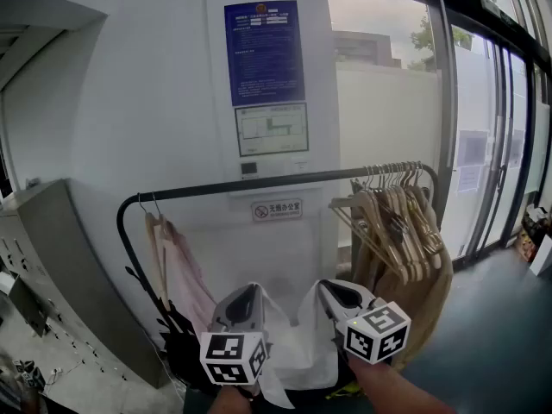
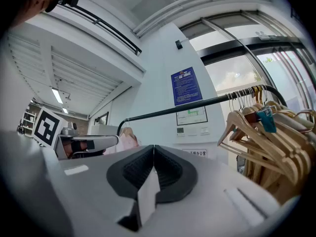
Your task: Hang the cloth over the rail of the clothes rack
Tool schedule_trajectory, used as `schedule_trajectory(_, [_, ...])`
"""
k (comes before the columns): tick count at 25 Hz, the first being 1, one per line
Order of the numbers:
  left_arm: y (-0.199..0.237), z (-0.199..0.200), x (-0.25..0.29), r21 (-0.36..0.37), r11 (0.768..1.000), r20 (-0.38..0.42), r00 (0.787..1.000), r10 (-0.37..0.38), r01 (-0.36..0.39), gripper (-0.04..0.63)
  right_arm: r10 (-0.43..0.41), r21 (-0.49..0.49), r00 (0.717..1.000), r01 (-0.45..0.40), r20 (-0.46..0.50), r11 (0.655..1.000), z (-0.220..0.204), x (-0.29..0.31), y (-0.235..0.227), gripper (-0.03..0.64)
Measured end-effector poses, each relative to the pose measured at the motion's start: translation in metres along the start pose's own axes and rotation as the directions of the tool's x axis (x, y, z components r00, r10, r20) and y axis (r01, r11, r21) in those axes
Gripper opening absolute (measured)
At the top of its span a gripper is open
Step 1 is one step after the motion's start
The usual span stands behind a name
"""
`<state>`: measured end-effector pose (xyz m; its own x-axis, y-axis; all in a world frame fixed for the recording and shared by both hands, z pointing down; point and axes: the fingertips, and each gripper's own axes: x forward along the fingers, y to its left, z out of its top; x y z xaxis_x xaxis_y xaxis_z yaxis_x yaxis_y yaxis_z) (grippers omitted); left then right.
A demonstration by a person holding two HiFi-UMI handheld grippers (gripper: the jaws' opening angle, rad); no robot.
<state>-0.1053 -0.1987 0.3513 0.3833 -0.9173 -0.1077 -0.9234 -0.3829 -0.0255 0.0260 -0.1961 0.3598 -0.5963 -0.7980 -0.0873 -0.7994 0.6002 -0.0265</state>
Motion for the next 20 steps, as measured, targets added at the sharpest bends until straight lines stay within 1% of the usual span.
schedule_trajectory(14, [-0.004,-0.003,0.005,-0.013,1.000,-0.002,1.000,-0.013,0.013,0.011,0.005,0.012,1.000,-0.005,-0.004,1.000,-0.006,-0.001,-0.005,0.008])
schedule_trajectory(17, [-0.005,0.000,0.009,-0.003,1.000,-0.007,1.000,-0.013,0.012,0.011,0.015,0.001,1.000,-0.015,-0.002,1.000,-0.003,-0.001,-0.007,0.008])
schedule_trajectory(20, [-0.003,0.012,0.017,0.027,1.000,-0.003,1.000,0.001,-0.001,0.011,0.026,-0.024,1.000,-0.026,0.002,0.999,0.010,0.002,-0.013,0.008])
